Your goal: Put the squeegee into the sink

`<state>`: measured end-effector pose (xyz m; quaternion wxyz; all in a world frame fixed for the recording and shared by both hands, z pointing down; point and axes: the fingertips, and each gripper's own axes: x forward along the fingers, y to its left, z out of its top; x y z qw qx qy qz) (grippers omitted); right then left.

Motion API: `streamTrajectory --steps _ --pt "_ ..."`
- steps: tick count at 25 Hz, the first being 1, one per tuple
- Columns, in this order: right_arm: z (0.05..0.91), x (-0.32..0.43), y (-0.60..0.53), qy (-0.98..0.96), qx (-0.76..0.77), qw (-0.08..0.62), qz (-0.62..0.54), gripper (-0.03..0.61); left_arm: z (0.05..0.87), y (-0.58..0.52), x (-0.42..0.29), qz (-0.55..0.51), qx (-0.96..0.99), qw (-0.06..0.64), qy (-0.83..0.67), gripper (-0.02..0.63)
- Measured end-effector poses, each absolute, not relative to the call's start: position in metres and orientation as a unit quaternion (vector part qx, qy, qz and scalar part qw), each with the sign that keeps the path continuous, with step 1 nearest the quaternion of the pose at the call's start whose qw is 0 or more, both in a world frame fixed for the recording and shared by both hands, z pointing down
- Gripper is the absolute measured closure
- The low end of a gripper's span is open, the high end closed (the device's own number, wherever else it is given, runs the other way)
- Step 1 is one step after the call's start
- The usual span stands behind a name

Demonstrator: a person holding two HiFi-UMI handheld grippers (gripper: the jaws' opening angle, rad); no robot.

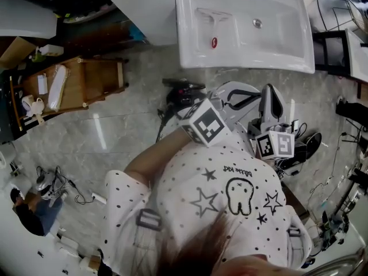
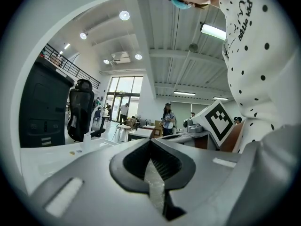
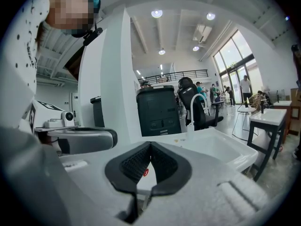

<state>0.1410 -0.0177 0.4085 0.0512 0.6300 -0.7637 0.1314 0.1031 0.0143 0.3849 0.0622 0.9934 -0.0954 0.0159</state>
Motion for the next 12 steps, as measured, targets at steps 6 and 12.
streamTrajectory --steps 6,12 --pt "0.409 0.145 -0.022 -0.761 0.634 0.05 0.131 0.58 0.386 0.009 0.106 0.017 0.993 0.064 -0.093 0.612" --pt "0.41 0.146 -0.028 -0.762 0.632 0.052 0.131 0.58 0.387 0.002 0.107 0.021 0.993 0.067 -0.095 0.612"
